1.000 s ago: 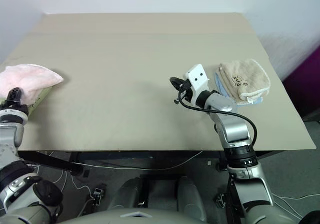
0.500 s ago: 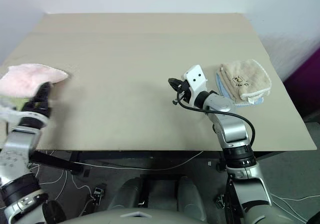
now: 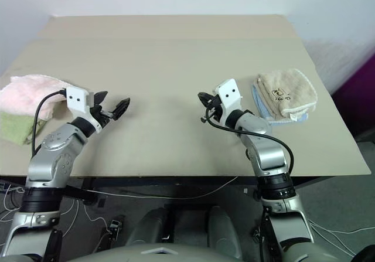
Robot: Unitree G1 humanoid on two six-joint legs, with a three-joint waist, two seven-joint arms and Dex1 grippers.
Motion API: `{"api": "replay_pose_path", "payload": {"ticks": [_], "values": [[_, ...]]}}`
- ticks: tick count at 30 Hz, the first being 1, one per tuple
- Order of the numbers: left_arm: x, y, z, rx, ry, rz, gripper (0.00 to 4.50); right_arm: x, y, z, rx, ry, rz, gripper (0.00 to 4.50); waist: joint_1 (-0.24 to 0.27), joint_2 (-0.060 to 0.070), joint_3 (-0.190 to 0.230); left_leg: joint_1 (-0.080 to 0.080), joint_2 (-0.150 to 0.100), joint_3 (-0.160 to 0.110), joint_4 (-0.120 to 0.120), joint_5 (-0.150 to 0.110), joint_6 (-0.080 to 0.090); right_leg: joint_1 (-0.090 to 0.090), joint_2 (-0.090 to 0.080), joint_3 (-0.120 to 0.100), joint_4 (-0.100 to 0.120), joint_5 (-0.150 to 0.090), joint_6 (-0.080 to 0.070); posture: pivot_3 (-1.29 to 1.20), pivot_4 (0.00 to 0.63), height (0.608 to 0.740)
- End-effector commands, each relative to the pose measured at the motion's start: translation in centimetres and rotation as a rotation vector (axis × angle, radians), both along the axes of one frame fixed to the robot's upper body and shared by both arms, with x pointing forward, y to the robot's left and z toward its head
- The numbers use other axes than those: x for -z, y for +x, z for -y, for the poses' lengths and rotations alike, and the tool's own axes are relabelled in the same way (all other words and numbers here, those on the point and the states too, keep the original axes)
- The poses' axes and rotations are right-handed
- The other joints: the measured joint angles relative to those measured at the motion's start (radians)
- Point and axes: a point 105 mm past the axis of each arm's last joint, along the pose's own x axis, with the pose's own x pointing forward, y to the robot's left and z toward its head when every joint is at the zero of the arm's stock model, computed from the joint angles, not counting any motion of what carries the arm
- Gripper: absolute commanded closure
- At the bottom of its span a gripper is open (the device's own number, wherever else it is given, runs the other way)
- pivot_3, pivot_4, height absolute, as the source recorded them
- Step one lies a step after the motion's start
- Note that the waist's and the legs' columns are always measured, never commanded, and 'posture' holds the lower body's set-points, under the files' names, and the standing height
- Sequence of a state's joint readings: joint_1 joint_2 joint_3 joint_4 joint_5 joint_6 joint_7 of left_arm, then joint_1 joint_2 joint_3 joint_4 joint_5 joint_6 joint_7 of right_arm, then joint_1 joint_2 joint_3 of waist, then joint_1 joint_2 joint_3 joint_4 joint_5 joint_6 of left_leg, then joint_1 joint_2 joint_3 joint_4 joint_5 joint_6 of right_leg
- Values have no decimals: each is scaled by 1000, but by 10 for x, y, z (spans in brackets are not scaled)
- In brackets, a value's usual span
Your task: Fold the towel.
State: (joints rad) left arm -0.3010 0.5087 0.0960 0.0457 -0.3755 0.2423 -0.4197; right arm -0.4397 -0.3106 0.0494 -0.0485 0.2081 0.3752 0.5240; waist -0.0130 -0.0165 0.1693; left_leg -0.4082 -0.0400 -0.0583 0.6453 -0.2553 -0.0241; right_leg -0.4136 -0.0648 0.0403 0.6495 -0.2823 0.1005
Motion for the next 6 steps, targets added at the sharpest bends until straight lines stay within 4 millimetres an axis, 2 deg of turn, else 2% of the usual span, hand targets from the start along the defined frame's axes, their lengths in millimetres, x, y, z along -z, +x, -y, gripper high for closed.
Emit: {"api": "replay_pose_path", "payload": {"ticks": [1, 6], "values": [[-8, 1, -1, 21, 92, 64, 36, -10, 2, 2, 27, 29, 47, 4500, -1, 0, 0, 0, 0, 0, 0, 0, 0, 0, 0, 0, 0, 0, 0, 0, 150, 740], [-9, 3, -6, 2, 102, 74, 36, -6, 5, 0, 24, 38, 46, 4500, -1, 0, 0, 0, 0, 0, 0, 0, 0, 0, 0, 0, 0, 0, 0, 0, 150, 740]]}}
